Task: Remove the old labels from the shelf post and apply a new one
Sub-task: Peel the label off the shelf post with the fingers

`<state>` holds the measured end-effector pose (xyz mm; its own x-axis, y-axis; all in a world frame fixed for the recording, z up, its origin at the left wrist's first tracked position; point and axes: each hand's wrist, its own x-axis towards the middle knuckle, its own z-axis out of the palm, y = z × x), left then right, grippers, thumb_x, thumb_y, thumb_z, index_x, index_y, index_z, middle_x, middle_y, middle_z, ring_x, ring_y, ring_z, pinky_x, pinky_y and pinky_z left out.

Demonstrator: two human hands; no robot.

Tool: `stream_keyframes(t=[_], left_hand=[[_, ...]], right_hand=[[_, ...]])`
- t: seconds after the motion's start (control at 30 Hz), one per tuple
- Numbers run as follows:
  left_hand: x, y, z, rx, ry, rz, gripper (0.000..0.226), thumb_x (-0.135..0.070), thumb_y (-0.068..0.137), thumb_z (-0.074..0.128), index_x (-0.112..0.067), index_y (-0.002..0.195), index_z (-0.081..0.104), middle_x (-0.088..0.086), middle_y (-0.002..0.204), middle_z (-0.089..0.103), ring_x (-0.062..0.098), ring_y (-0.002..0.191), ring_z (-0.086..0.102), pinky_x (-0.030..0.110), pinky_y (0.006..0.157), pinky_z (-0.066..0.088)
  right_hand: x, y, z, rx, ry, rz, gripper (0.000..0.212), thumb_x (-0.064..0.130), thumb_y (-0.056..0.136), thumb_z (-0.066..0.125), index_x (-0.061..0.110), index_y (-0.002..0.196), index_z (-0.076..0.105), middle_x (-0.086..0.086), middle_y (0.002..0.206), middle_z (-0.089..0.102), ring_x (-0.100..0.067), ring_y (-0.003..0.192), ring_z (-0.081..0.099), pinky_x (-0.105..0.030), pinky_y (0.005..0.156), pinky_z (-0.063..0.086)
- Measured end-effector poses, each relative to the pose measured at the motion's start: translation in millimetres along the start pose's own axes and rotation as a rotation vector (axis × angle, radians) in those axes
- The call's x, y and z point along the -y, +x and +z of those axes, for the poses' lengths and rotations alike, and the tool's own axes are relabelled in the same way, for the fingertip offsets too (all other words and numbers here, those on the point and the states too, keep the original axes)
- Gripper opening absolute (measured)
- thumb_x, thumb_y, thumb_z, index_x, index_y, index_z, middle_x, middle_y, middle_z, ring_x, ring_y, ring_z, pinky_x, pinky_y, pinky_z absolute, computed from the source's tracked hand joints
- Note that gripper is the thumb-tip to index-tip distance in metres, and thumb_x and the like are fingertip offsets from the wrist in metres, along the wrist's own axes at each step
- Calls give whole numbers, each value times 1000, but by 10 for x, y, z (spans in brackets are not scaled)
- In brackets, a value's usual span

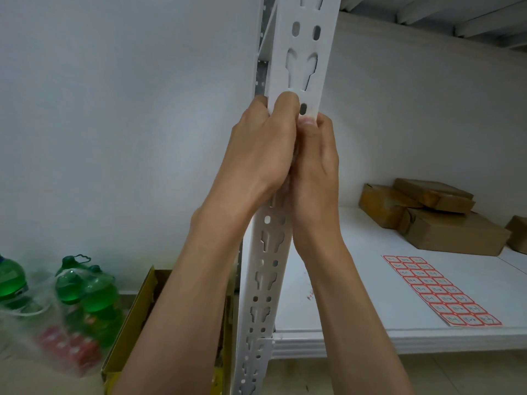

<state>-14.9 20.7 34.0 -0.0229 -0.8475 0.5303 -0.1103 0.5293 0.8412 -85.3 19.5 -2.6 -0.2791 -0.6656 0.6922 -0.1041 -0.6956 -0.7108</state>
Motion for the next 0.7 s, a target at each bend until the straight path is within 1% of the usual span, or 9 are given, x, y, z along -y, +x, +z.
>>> stream_keyframes(t=[0.07, 0.13, 0.17, 0.23, 0.3, 0.37, 0.43, 0.57, 0.7], left_hand=[[25, 6, -41, 52, -12, -12, 25, -36, 99, 38, -20, 85, 50, -6, 88, 59, 6, 75, 57, 26, 65, 43], [49, 14, -95, 123, -51, -10, 34, -44, 92, 33, -16, 90, 52, 2, 97, 63, 17, 88, 60, 36, 78, 48], [51, 3, -129, 142, -83, -8, 41, -46, 87, 30, -12, 93, 53, 5, 96, 61, 20, 89, 56, 43, 84, 48], [64, -18, -188, 158, -123, -16, 58, -48, 84, 26, -4, 104, 58, 15, 95, 59, 25, 88, 51, 57, 97, 49], [83, -21, -228, 159, -106, -22, 67, -47, 89, 23, 2, 118, 58, 26, 104, 64, 32, 93, 59, 65, 102, 46], [93, -18, -251, 160, -89, -22, 69, -48, 91, 21, -1, 124, 58, 23, 113, 68, 34, 105, 66, 60, 101, 49], [94, -7, -256, 169, -86, -30, 72, -51, 85, 21, -4, 125, 58, 19, 115, 70, 34, 107, 66, 57, 102, 50], [90, 6, -249, 170, -72, -30, 74, -52, 82, 21, -3, 126, 56, 25, 116, 66, 42, 110, 61, 61, 99, 50], [93, 14, -229, 146, -65, -51, 75, -55, 81, 22, -4, 123, 57, 28, 117, 62, 44, 113, 58, 66, 103, 45]], right_hand=[[41, -6, -24, -23, -90, -41, 19, 28, 108, 39, 24, 118, 55, 14, 97, 63, 1, 86, 61, -18, 73, 49], [83, 6, -71, -113, -215, -169, 31, 24, 104, 50, 29, 135, 48, 3, 116, 56, -2, 101, 60, -16, 79, 52], [102, 22, -103, -174, -276, -268, 33, 21, 100, 56, 26, 133, 49, 1, 116, 55, -5, 101, 59, -17, 80, 52], [116, 45, -162, -259, -375, -452, 22, 15, 94, 64, 21, 115, 59, -3, 108, 59, -8, 94, 60, -18, 78, 53], [75, 46, -198, -265, -442, -535, 9, 16, 92, 68, 21, 100, 67, -2, 102, 61, -8, 89, 61, -18, 76, 53], [31, 27, -206, -263, -479, -560, 8, 20, 91, 72, 17, 98, 74, -1, 100, 62, -7, 89, 59, -15, 76, 52], [11, 11, -198, -284, -501, -579, 16, 23, 88, 76, 15, 102, 76, 1, 100, 60, -7, 89, 58, -13, 77, 52], [31, 17, -160, -313, -514, -605, 16, 22, 86, 79, 13, 99, 78, 5, 96, 59, -4, 88, 55, -11, 75, 50], [64, 5, -85, -328, -551, -629, 10, 17, 87, 78, 8, 91, 77, -2, 90, 64, -11, 82, 60, -16, 70, 52]])
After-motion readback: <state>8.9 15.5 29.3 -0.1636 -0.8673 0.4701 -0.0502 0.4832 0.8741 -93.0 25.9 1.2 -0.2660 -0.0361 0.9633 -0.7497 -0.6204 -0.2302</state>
